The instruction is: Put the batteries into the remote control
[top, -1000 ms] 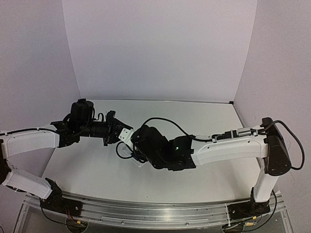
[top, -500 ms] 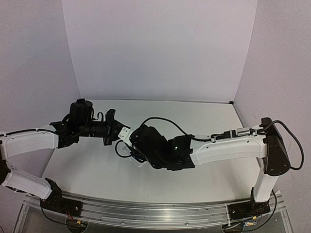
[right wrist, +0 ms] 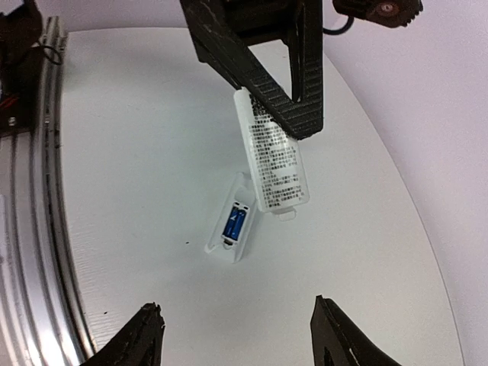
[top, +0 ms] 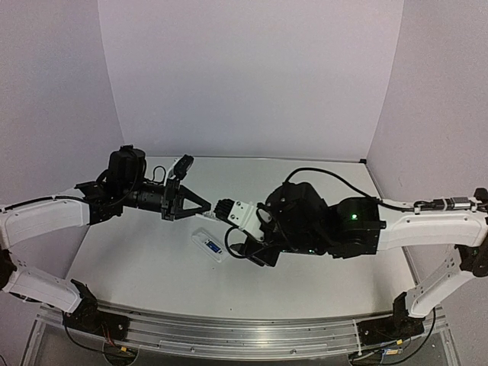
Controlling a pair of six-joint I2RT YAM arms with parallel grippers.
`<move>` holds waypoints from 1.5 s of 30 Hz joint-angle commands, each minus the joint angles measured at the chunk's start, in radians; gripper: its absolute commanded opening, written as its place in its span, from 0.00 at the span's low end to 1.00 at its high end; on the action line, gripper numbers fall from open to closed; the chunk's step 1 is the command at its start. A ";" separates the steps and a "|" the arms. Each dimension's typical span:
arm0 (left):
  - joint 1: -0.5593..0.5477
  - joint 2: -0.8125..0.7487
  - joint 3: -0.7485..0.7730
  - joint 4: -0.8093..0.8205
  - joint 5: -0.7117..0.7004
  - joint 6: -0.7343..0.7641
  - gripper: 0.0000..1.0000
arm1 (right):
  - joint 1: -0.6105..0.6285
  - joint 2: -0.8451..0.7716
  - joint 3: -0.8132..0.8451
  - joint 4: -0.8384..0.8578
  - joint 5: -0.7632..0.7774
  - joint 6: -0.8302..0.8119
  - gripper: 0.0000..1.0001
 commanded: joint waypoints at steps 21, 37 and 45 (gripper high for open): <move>-0.001 0.112 0.009 0.072 0.275 0.103 0.00 | -0.042 0.148 0.145 -0.030 -0.137 -0.010 0.51; -0.001 0.134 0.044 -0.011 0.272 0.159 0.00 | -0.043 0.176 0.149 0.035 -0.142 -0.017 0.32; -0.001 0.148 0.064 -0.055 0.258 0.179 0.00 | -0.042 0.179 0.147 0.054 -0.163 -0.009 0.10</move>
